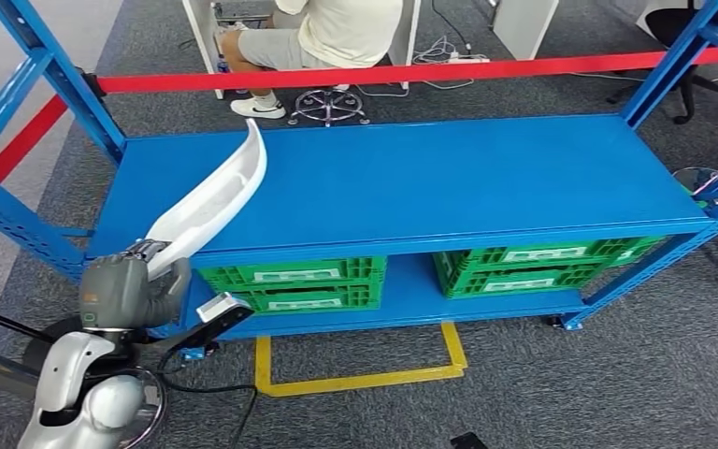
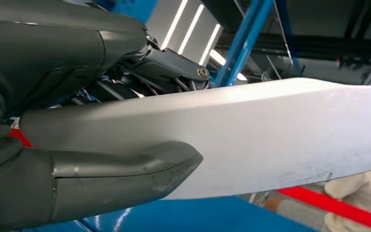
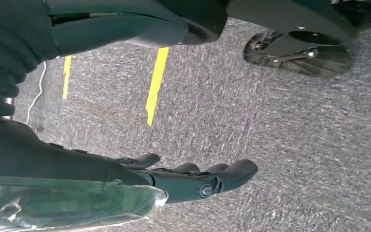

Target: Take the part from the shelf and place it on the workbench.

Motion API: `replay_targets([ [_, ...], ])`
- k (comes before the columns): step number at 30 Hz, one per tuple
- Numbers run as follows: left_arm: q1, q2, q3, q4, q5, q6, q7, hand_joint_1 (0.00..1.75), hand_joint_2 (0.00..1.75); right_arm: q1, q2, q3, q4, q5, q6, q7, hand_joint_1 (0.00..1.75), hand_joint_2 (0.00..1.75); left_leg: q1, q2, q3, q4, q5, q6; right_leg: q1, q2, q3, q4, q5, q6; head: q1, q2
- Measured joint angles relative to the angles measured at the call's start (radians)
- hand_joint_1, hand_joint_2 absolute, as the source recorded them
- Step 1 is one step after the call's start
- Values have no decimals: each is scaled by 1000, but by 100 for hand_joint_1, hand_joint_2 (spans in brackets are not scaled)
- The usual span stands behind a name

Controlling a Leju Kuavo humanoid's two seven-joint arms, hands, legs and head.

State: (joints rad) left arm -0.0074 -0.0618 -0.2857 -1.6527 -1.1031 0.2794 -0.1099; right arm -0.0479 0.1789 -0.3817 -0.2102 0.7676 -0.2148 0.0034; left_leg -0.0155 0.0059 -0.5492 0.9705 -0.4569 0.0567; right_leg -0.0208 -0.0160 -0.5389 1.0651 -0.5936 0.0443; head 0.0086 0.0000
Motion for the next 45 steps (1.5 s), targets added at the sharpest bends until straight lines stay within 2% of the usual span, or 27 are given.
replay_targets([
  [2,41,-1,-22,-36,-1,24,-4,175,175,3,0,-14,2,-13,13,-6,0,175,-1,-1,-4,1,2,3,1,11,-59,138,-61,0,2,0],
  [3,62,-1,-32,-50,-1,33,-7,175,175,4,-1,-21,3,-20,21,-8,0,175,-2,-1,-5,2,2,3,2,13,-78,181,-69,0,2,0],
  [4,82,-1,-40,-62,0,43,-10,175,175,6,-1,-27,3,-26,30,-12,0,175,-3,-2,-5,3,2,3,2,13,-81,188,-57,-1,3,0],
  [6,112,-1,-53,-83,4,61,-15,175,175,9,-1,-39,4,-36,45,-20,0,175,-3,-5,-6,8,2,2,2,14,-33,90,12,-3,3,0],
  [8,132,-1,-63,-100,5,73,-17,175,175,10,-1,-49,4,-41,54,-28,0,175,-5,-9,-12,16,2,-6,2,19,31,-29,58,-6,3,0],
  [10,144,-1,-70,-114,6,79,-19,175,175,9,-2,-55,4,-43,61,-33,0,175,-7,-12,-21,24,8,-19,3,23,51,-71,62,-8,2,0],
  [12,156,1,-75,-127,12,87,-22,175,175,9,-1,-60,5,-45,68,-40,0,175,-7,-13,-29,29,13,-32,2,23,43,-74,68,-17,2,0],
  [14,168,3,-79,-139,21,99,-27,175,175,10,-1,-65,5,-47,75,-48,0,175,-3,-12,-45,60,-21,-47,0,19,31,-76,78,-33,-1,0],
  [16,181,7,-82,-149,32,111,-32,175,175,10,0,-69,6,-49,79,-54,0,175,4,-11,-80,162,-103,-61,1,13,17,-77,90,-45,-6,0],
  [18,194,11,-83,-155,45,122,-34,175,175,10,-1,-72,6,-49,84,-57,0,175,12,-11,-113,283,-168,-69,3,8,2,-76,101,-48,-7,0],
  [19,201,12,-83,-156,52,126,-35,175,175,10,-1,-73,6,-49,87,-57,0,175,15,-11,-112,308,-172,-72,4,6,-6,-75,107,-48,-7,0],
  [21,211,15,-84,-160,62,133,-36,175,175,10,-1,-74,6,-49,91,-57,0,175,19,-11,-58,249,-130,-72,5,3,-22,-71,117,-45,-7,0],
  [22,214,16,-84,-162,67,136,-37,175,175,9,-1,-74,6,-49,92,-57,0,175,21,-11,-12,180,-102,-70,5,3,-28,-69,122,-43,-7,0],
  [24,218,16,-86,-169,79,144,-40,175,175,9,-1,-75,6,-48,97,-58,0,175,19,-11,66,53,-76,-64,7,3,-38,-66,132,-34,-7,0],
  [25,219,17,-86,-172,86,150,-42,175,175,9,-1,-75,6,-47,102,-62,0,175,17,-11,83,19,-75,-61,8,3,-43,-65,138,-29,-7,0],
  [27,226,20,-88,-176,96,164,-45,175,175,11,-6,-76,6,-43,121,-81,0,175,13,-12,78,2,-71,-50,6,4,-50,-67,153,-14,-6,0],
  [29,233,23,-92,-178,102,176,-45,175,175,16,-15,-78,6,-40,143,-104,0,175,12,-8,62,-4,-53,-31,3,7,-65,-54,134,-4,-6,0],
  [30,235,24,-96,-179,105,180,-45,175,175,17,-20,-79,6,-38,151,-110,0,175,13,-7,52,-7,-42,-22,2,10,-79,-24,99,-1,-6,0],
  [32,237,27,-103,-181,111,185,-45,175,175,21,-29,-80,6,-34,161,-118,0,175,9,-6,28,-7,-23,-10,2,13,-116,95,2,1,-1,0],
  [33,239,29,-105,-181,112,186,-44,175,175,22,-33,-80,6,-33,163,-119,0,175,6,-6,16,-6,-14,-8,2,14,-129,159,-31,2,-1,0],
  [34,240,31,-107,-181,113,187,-44,175,175,24,-35,-81,6,-32,164,-120,0,175,2,-6,4,-5,-5,-7,3,14,-131,201,-42,2,-1,0],
  [36,241,34,-108,-181,116,187,-43,175,175,26,-38,-81,6,-31,164,-123,0,175,-2,-6,-19,-2,12,-8,7,14,-85,176,-4,-3,-1,0],
  [38,241,36,-109,-181,119,187,-43,175,175,26,-41,-81,6,-31,165,-125,0,175,-4,-7,-36,3,25,-12,13,15,19,35,40,-13,-1,0],
  [40,240,38,-110,-181,120,188,-43,175,175,23,-43,-81,6,-31,166,-127,0,175,-6,-7,-47,9,39,-20,18,18,97,-88,42,-20,-2,0],
  [41,240,39,-112,-181,121,188,-43,175,175,23,-44,-81,6,-31,166,-128,0,175,-7,-7,-52,11,47,-24,20,18,109,-114,37,-23,-2,0],
  [43,240,41,-113,-181,122,189,-43,175,175,24,-44,-81,7,-30,168,-130,0,175,-5,-9,-59,15,55,-35,19,15,96,-120,46,-32,-2,0],
  [45,241,43,-113,-181,123,189,-43,175,175,25,-43,-81,7,-30,169,-131,0,175,-2,-10,-75,53,4,-47,16,8,79,-122,64,-48,-5,0],
])
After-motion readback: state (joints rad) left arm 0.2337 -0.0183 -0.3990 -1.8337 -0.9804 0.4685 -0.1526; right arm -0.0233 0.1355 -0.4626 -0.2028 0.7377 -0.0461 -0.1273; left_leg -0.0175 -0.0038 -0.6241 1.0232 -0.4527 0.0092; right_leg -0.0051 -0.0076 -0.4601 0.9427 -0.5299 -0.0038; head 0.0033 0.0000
